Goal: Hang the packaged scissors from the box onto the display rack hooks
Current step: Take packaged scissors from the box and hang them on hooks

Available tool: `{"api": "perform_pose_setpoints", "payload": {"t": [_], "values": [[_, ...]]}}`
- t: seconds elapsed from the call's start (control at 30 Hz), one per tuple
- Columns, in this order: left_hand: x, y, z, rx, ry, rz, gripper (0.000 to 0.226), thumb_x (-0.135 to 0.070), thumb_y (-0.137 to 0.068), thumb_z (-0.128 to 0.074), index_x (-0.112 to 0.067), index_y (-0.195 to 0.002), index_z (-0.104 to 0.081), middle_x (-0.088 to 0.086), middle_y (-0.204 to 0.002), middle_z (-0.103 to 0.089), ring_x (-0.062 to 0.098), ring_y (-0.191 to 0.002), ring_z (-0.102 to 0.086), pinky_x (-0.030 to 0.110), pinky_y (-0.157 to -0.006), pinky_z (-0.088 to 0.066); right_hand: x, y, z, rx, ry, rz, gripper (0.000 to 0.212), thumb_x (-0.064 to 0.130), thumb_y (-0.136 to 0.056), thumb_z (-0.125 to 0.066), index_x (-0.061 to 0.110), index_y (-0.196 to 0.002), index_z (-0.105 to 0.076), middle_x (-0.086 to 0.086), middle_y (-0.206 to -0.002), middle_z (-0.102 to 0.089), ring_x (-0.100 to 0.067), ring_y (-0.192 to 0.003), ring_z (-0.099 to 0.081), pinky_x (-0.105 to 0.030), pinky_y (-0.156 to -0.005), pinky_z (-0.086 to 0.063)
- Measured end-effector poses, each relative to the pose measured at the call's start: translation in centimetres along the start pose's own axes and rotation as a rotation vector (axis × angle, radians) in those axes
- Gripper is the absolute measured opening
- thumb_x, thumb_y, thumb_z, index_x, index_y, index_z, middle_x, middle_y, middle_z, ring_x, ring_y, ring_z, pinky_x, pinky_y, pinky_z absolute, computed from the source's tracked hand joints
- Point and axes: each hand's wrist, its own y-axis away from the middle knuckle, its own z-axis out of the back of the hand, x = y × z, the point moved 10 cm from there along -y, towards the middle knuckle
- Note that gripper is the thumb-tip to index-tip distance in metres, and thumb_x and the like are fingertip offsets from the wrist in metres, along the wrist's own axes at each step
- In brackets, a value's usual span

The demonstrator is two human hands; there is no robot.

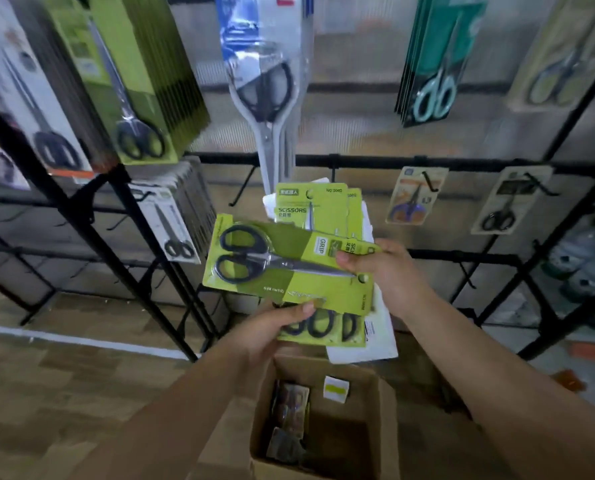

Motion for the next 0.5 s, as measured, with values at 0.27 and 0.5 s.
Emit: {"api": "perform_pose_setpoints", "payload": {"t": [0.27, 0.5], "values": [[-7.2, 1.8, -0.2, 0.079, 0.026, -0.15, 0.111, -0.035, -0.026, -0.095, -0.007, -0.126, -0.055, 0.009, -0.124, -0.064, 0.028, -0.122, -0.053, 0.052, -0.105, -0.039, 8.0, 0.2, -2.7, 0.023, -0.054, 0.13, 0.019, -0.005, -0.072, -0.071, 0.012, -0.066, -0.066, 0.004, -0.059, -0.07, -0.006, -0.056, -0.066, -0.027, -0.074, -0.051], [-10.4, 1.9, 1.8, 0.002, 0.041, -0.245, 0.065, -0.024, -0.048, -0.086, -0.013, -0.106, -0.06, -0.005, -0.088, -0.075, 0.025, -0.102, -0.062, 0.04, -0.092, -0.044, 9.7, -0.8, -2.8, 0.001, -0.026, 0.14, 0.021, 0.0, -0.074, -0.072, 0.012, -0.089, -0.063, -0.005, -0.081, -0.072, -0.017, -0.077, -0.068, -0.03, -0.074, -0.055]]}}
